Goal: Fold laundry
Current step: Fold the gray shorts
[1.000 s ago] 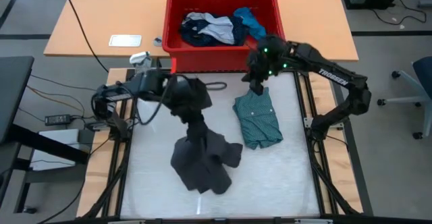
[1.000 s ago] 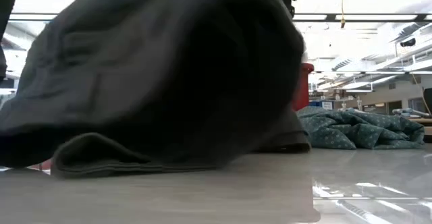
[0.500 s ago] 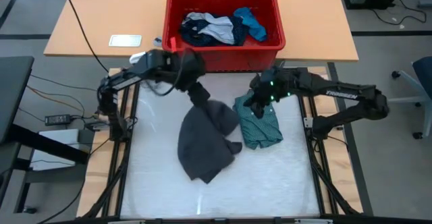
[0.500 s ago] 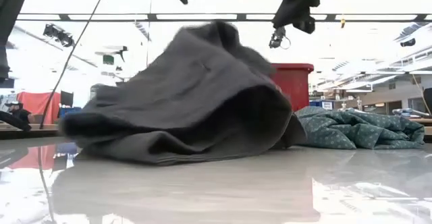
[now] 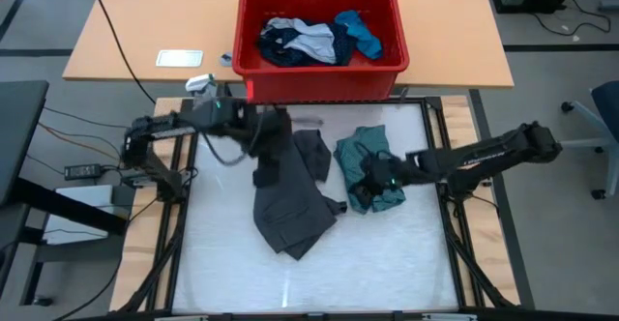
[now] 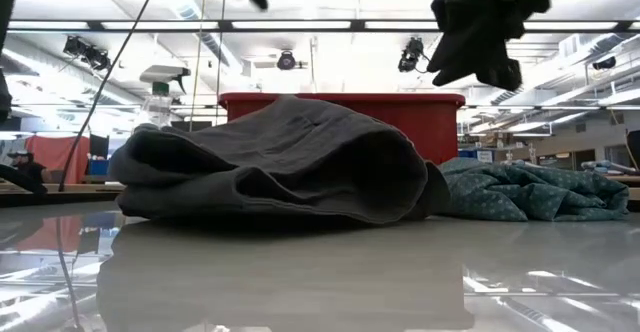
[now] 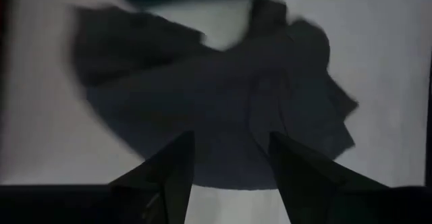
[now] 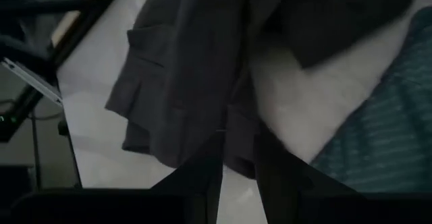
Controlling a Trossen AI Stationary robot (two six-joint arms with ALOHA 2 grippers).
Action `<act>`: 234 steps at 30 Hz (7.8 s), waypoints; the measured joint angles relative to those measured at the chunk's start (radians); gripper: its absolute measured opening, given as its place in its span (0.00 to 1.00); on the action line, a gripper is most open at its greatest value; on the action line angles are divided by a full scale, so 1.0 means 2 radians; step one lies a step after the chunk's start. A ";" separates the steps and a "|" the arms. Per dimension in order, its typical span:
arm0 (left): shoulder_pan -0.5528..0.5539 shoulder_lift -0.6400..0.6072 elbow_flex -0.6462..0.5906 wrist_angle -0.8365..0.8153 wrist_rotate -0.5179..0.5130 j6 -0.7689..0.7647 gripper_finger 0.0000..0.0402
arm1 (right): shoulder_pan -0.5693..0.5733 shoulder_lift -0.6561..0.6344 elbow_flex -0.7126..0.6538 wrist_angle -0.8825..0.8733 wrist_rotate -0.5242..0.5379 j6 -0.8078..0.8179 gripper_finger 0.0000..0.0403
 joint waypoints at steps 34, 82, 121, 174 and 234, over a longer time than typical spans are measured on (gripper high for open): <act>-0.276 -0.009 -0.514 0.591 -0.113 0.190 0.48 | 0.082 0.017 -0.031 0.088 0.094 -0.001 0.23; 0.055 -0.042 -0.235 0.290 -0.102 0.025 0.05 | 0.167 0.423 0.088 0.458 0.179 0.428 0.63; -0.081 -0.394 -0.195 0.376 0.134 -0.070 0.01 | 0.079 0.076 0.596 -0.333 -0.107 -0.282 0.05; -0.088 -0.216 -0.301 0.004 -0.291 -0.535 0.06 | -0.270 0.213 0.191 -0.299 -0.024 -0.255 0.32; -0.349 0.170 -0.297 0.300 -0.100 -0.628 0.48 | 0.179 0.171 -0.013 0.226 0.095 -0.129 0.26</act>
